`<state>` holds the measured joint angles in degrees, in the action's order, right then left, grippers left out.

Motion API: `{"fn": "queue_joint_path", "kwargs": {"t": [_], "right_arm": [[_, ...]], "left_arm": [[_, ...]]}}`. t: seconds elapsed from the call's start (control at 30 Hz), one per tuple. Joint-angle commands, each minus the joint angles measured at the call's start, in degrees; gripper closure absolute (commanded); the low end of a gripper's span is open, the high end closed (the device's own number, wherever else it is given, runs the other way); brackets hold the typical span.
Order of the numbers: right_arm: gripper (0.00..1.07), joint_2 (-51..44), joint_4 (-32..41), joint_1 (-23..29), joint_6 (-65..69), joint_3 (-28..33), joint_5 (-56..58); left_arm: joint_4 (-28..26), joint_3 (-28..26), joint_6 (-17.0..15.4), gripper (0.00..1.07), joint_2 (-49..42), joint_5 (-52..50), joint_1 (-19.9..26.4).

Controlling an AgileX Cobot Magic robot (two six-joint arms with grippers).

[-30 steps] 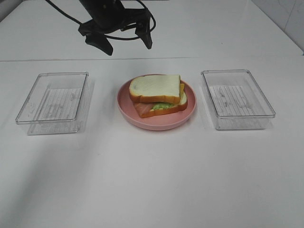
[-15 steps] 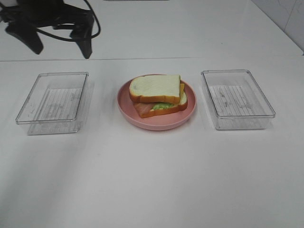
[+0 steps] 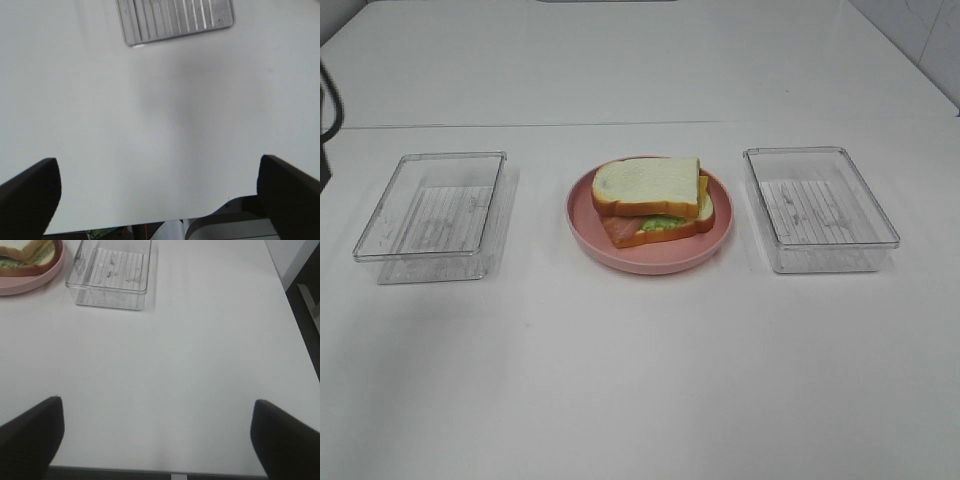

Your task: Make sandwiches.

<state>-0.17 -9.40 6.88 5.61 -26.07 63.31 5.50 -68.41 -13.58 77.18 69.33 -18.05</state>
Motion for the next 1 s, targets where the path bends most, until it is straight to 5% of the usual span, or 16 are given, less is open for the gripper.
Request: {"fn": "queue_joint_path", "kwargs": {"t": [0.03,0.3,0.63,0.77,1.0], "right_arm": [[0.09,-2.0,0.2,-0.3,-0.5,0.1,-0.2],[0.09,-2.0,0.2,-0.3,-0.5,0.1,-0.2],[0.09,-2.0,0.2,-0.3,-0.5,0.1,-0.2],[0.09,-2.0,0.2,-0.3,-0.5,0.1,-0.2],[0.09,-2.0,0.2,-0.3,-0.5,0.1,-0.2]], "left_arm": [[0.2,9.7,-2.9,0.05,-10.5,-2.2,0.1],[0.3,22.8,-3.4,0.05,-29.9,-5.1,0.1],[0.9,32.9,-2.3,0.05,-51.5,-5.7,0.1],[-0.5,37.8,2.5,0.05,-61.4,-5.7,0.1],[-4.5,38.7,10.0,0.06,-67.0,-7.7,0.1]]}}
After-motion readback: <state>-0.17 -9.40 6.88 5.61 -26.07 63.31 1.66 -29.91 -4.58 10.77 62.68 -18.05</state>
